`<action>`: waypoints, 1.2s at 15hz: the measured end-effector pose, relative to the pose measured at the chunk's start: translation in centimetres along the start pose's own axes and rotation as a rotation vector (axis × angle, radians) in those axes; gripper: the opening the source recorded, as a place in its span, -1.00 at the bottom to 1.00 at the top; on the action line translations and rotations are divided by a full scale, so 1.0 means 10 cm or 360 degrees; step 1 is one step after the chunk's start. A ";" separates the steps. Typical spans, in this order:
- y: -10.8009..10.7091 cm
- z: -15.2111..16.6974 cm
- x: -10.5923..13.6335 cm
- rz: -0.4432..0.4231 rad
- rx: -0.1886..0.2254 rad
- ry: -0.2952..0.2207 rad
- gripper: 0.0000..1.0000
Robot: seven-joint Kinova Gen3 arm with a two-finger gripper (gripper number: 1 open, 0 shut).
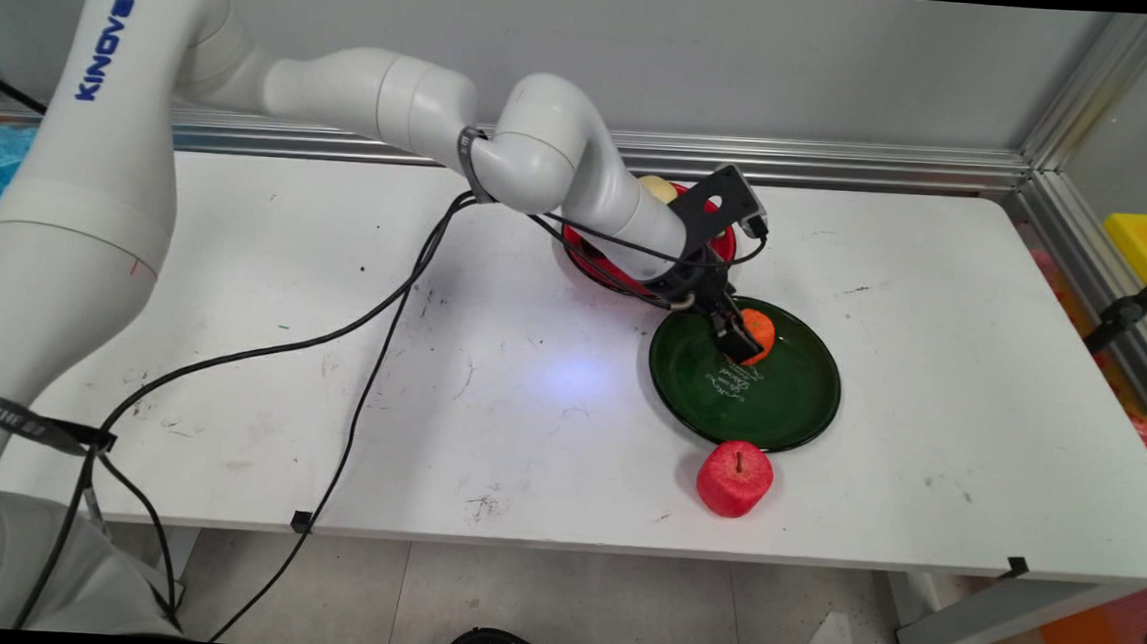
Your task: Pick up the mandarin from the green plate, then place the picked object on the red plate
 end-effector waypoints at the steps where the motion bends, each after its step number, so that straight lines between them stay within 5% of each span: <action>1: 0.00 0.01 0.00 -0.0002 0.0001 0.0001 1.00; 2: 0.01 0.03 0.00 -0.0006 0.0003 0.0003 1.00; 3: 0.01 0.04 -0.01 -0.0008 0.0003 0.0004 -1.00; 12: 0.07 0.07 0.00 -0.0033 -0.0013 0.0016 -1.00; 18: -0.12 -0.28 0.13 -0.0013 -0.0006 0.0044 -1.00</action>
